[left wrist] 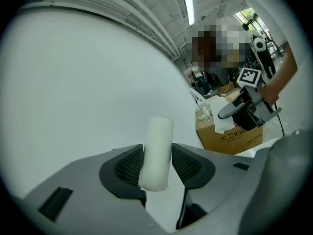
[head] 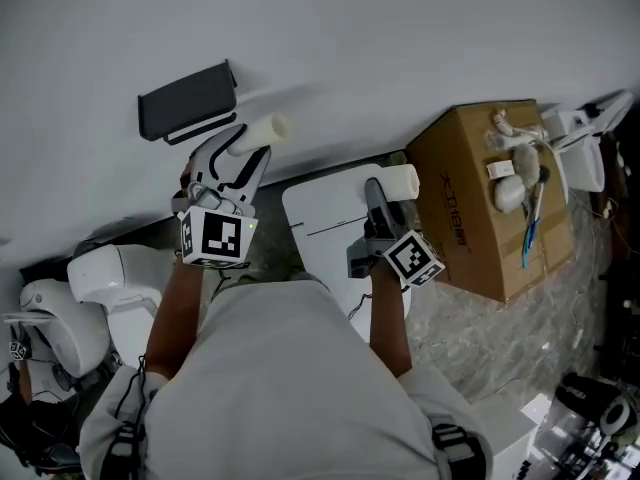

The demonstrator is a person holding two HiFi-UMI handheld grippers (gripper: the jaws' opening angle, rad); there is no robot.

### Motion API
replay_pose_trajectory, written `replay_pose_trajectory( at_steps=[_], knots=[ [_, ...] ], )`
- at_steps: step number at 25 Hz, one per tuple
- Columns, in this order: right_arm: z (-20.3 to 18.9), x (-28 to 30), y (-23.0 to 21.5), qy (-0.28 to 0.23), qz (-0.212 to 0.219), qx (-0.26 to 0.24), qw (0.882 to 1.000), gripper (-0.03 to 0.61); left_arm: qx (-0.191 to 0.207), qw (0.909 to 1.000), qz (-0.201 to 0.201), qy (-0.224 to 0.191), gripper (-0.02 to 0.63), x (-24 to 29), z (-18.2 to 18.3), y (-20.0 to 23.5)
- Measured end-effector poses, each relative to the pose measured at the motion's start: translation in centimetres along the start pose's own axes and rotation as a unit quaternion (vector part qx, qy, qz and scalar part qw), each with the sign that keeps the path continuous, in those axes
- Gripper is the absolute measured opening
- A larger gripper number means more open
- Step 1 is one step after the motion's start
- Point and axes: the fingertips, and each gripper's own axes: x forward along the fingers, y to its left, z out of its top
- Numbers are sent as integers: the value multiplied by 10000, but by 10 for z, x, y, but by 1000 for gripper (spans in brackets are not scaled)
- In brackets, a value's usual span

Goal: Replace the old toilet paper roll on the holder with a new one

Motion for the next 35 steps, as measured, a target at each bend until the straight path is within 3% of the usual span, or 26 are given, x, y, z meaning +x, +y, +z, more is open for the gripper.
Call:
replay_pose_trajectory(
  at_steps=[5, 10, 13, 16, 20, 25, 30, 35],
  knots=[
    [-21, 14, 32, 48, 232, 237, 9994, 285, -385, 9982, 440, -126, 204, -49, -16, 36],
    [-38, 29, 59, -101, 392, 1354, 9900, 284, -656, 9932, 954, -127, 204, -98, -41, 70],
    [-42, 40, 68, -192, 542, 1707, 9836, 284, -856, 9885, 1243, 14, 204, -126, -61, 85],
    [-47, 56, 78, -192, 747, 2017, 9764, 284, -799, 9848, 1540, 112, 204, -157, -74, 101],
    [-60, 88, 95, 26, 920, 1979, 9759, 282, -1099, 9726, 2005, 416, 204, -196, -104, 119],
    [-81, 130, 121, 343, 1217, 2251, 9661, 282, -1097, 9602, 2474, 690, 204, -234, -126, 135],
    [-99, 164, 140, 534, 1436, 2625, 9527, 282, -1257, 9486, 2729, 995, 204, -259, -147, 137],
    [-114, 186, 159, 706, 1605, 2641, 9484, 276, -1263, 9446, 2808, 1141, 204, -274, -158, 139]
  ],
)
